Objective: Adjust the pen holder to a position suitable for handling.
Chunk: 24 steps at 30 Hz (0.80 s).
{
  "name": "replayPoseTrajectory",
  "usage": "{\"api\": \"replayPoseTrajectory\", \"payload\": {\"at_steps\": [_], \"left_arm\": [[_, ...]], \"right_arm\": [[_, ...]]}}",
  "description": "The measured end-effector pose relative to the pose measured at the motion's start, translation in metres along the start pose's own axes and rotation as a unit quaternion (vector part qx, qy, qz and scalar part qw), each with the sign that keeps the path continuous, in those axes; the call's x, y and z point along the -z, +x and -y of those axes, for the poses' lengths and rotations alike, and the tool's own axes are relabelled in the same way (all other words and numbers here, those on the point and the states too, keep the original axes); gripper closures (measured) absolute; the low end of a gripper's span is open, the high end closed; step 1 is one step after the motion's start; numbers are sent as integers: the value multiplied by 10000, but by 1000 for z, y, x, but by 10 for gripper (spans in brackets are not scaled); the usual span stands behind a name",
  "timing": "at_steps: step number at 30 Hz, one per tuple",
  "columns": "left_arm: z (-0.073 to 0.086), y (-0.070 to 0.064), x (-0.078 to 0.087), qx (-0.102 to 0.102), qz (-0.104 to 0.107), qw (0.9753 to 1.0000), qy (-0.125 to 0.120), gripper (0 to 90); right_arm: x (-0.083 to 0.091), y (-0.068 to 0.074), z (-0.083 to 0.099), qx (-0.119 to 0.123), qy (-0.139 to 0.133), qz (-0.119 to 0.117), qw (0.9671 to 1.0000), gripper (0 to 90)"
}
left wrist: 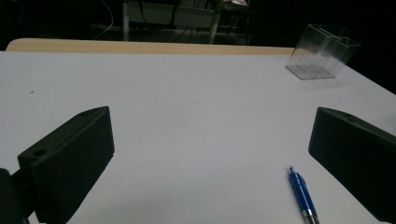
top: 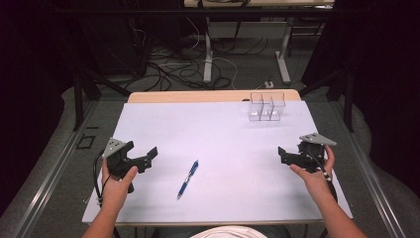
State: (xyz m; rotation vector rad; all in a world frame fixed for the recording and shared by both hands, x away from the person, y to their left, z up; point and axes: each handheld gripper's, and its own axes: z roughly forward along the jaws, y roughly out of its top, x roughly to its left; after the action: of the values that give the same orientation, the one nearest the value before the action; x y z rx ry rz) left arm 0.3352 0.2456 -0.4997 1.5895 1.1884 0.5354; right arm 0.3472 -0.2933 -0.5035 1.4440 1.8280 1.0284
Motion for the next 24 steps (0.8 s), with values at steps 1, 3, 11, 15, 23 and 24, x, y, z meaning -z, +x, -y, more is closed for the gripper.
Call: {"api": "replayPoseTrajectory", "payload": {"at_steps": [1, 3, 11, 15, 23, 24], "left_arm": [[1, 1, 0, 2, -32, 10000, 27, 0], [1, 1, 0, -39, -56, 10000, 38, 0], [3, -1, 0, -176, -126, 9997, 96, 0], [3, -1, 2, -108, -145, 9998, 91, 0], [2, 1, 5, -82, -204, 9998, 38, 0], [2, 1, 5, -72, -189, 9998, 42, 0]], "right_arm": [[-1, 0, 0, 41, 20, 19, 10000, 97], [-3, 0, 1, 50, 122, 119, 9998, 160], [-13, 4, -4, 271, 204, 61, 9994, 265], [-15, 5, -9, 351, 250, 6, 9991, 302], [-23, -3, -34, 244, 334, -46, 9991, 402], [-25, -5, -38, 223, 367, -24, 9991, 402]]}}
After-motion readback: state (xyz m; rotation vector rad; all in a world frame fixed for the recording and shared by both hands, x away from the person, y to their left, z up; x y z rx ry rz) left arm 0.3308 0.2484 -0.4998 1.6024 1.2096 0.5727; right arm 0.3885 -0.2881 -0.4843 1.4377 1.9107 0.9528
